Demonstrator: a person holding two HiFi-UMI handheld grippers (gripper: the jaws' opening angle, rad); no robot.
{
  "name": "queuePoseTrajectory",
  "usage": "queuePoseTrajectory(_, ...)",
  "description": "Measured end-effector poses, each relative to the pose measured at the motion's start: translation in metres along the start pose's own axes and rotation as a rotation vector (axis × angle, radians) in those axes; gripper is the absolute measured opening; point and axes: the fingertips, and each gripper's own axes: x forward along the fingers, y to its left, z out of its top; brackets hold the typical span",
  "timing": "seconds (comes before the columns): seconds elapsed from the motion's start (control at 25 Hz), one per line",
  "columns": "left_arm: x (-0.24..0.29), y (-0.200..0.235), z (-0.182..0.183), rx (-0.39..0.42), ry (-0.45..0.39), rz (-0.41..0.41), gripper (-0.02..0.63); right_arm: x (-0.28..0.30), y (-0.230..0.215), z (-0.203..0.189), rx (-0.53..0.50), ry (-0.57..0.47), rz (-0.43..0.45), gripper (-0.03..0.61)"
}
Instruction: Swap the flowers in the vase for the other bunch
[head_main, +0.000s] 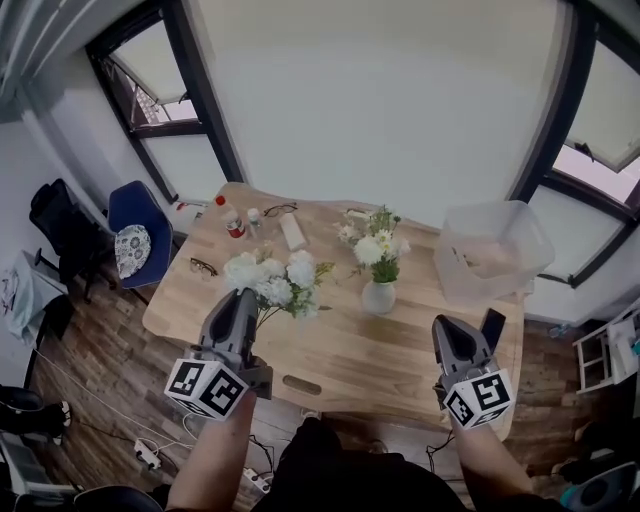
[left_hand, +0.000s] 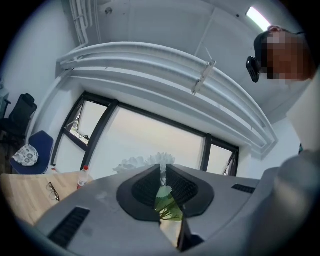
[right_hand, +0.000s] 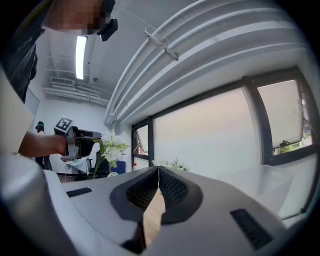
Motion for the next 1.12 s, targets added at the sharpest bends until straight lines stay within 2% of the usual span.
queuePoseTrajectory(0.4, 0.066, 0.061, 0.001, -0.083, 0.036, -0.126, 0.035, 0.075, 0.005, 0.023, -0.047, -0.016, -0.165, 0.026)
queuePoseTrajectory(0.52, 0.084, 0.084, -0.007, -0.112, 0.078, -0.156, 0.035, 0.090, 0.001, 0.031, -0.055, -0.018, -0.276, 0.026)
queuePoseTrajectory(0.8, 0.122, 0.104, -0.017, -0.159, 0.132, -0.269, 0.035, 0.120, 0.005, 0.034, -0.043, 0.053, -0.385, 0.033)
queuePoseTrajectory(0.84, 0.126, 0.107, -0.019, -0.169, 0.136, -0.277, 0.035, 0.125, 0.006, 0.034, -0.037, 0.059, -0.385, 0.054)
queuePoseTrajectory(0.92, 0.132, 0.109, -0.024, -0.187, 0.147, -0.293, 0.035, 0.134, 0.008, 0.031, -0.020, 0.082, -0.364, 0.139)
queuePoseTrajectory(1.04, 0.137, 0.111, -0.028, -0.204, 0.155, -0.312, 0.035, 0.146, 0.010, 0.026, -0.006, 0.110, -0.337, 0.181)
queuePoseTrajectory(1.12, 0.139, 0.114, -0.029, -0.207, 0.152, -0.316, 0.035, 0.154, 0.006, 0.025, 0.009, 0.110, -0.329, 0.234)
